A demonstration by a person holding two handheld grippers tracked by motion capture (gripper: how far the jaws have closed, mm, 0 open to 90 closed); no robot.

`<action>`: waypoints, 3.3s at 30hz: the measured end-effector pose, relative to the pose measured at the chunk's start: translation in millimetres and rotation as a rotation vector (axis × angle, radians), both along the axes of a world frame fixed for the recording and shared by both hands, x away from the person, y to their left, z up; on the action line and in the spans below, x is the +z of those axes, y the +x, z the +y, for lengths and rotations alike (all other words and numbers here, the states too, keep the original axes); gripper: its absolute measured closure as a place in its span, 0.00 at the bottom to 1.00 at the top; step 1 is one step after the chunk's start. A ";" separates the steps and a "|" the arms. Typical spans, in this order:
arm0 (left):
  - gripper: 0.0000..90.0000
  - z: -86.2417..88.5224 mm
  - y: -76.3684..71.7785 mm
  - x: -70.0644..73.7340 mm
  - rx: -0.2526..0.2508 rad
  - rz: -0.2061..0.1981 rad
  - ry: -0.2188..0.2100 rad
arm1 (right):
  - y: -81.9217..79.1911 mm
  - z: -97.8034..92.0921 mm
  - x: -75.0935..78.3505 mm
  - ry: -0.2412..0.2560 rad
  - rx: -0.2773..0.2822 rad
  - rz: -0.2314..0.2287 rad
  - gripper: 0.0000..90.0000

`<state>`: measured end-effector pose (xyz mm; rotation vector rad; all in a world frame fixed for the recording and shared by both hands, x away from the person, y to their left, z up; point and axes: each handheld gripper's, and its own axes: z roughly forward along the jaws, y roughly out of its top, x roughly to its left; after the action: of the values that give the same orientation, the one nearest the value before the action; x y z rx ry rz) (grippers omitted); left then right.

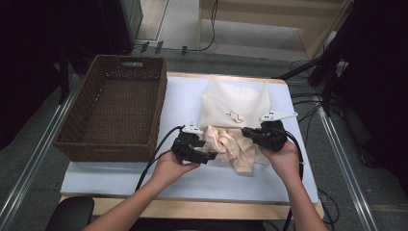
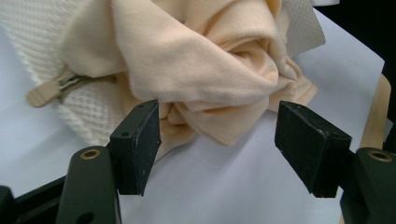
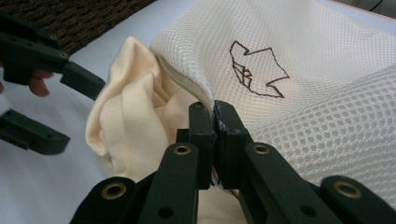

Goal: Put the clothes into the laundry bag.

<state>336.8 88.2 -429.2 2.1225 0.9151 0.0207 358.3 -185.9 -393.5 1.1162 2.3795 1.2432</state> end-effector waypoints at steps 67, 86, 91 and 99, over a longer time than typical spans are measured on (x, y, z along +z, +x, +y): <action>0.86 -79.8 81.0 -11.2 0.189 -0.061 -0.005 | -4.1 0.9 9.7 0.029 0.005 -0.014 0.99; 0.66 -60.8 68.6 -0.2 0.088 -0.007 0.016 | -2.2 -1.7 6.7 0.026 -0.002 -0.009 0.99; 0.54 -50.5 59.3 11.0 0.063 0.002 0.022 | -2.0 -2.0 6.5 0.024 -0.004 -0.008 0.99; 0.46 -21.1 42.7 17.3 0.051 -0.017 0.034 | -2.1 -3.0 6.6 0.027 -0.008 -0.006 0.99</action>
<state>379.5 67.1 -411.9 2.1265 0.9652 0.0809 356.1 -189.0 -386.9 1.1273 2.3583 1.2781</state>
